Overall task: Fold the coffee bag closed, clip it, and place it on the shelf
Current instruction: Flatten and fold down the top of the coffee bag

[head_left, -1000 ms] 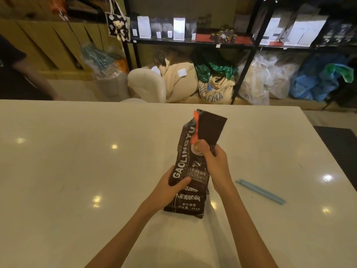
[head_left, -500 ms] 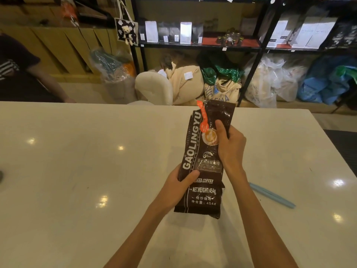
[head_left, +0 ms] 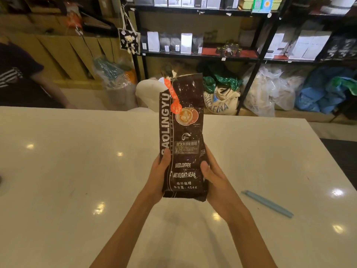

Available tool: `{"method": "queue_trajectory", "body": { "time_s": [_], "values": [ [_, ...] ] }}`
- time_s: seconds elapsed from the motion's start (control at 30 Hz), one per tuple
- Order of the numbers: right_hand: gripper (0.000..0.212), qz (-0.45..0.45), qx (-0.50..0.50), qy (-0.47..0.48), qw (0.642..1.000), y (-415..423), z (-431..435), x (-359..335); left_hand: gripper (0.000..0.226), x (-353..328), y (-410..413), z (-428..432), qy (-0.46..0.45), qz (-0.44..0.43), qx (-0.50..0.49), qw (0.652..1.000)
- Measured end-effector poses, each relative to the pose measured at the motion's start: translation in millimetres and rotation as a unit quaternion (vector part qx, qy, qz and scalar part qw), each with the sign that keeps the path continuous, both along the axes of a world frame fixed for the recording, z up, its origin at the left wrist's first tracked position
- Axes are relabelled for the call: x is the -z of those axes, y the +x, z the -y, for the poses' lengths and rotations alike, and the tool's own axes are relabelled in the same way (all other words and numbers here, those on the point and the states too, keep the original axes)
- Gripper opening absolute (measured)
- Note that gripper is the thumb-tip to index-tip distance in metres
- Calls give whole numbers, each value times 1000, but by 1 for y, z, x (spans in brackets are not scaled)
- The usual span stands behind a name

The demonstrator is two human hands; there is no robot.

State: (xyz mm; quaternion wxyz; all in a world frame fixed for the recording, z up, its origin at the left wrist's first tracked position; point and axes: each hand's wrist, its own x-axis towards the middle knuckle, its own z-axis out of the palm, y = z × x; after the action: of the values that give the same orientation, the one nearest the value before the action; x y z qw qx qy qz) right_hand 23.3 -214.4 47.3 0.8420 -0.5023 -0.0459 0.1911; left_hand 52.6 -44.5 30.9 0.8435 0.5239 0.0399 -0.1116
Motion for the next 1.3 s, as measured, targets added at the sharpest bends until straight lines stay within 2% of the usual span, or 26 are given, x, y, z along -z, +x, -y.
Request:
{"method": "queue_trajectory", "body": {
  "time_s": [0.1,0.17,0.27,0.4,0.47,0.53,0.6,0.67,0.77,0.8,0.97,1.1,1.17,1.3],
  "values": [
    [48,-84,4,37,996,-1,-5,6,84,3,0,-3,-14,12,18,1000],
    [47,-131,17,46,990,-1,-7,11,86,2,1,-4,-17,7,30,999],
    [41,-136,15,64,988,1,-7,14,73,1,3,-2,-19,-7,17,1000],
    [49,-148,23,139,979,-1,-5,17,58,5,4,6,-6,6,-14,1000],
    [44,-122,24,96,988,-2,-5,16,57,3,6,7,29,38,-5,999],
    [39,-71,54,10,996,-4,-5,13,51,-2,11,5,124,82,-37,988],
    [37,-24,131,-63,989,-7,-8,13,58,-7,15,8,255,107,-120,953],
    [35,14,213,-120,970,-10,-13,20,64,-9,10,20,324,128,-150,925],
    [23,52,274,-192,941,-12,-24,32,57,-4,-11,51,301,112,-60,945],
    [22,57,286,-208,934,-12,-27,37,52,-1,-16,60,303,96,-60,946],
    [29,38,320,-215,922,-13,-32,54,27,-2,-18,74,401,92,-112,905],
    [34,64,282,-227,930,-13,-32,58,11,1,-19,71,407,99,-110,901],
    [38,74,280,-256,922,-15,-33,62,12,4,-18,68,414,98,-103,899],
    [53,134,258,-354,889,-17,-34,65,38,1,-9,61,394,95,-81,911]
  ]
}}
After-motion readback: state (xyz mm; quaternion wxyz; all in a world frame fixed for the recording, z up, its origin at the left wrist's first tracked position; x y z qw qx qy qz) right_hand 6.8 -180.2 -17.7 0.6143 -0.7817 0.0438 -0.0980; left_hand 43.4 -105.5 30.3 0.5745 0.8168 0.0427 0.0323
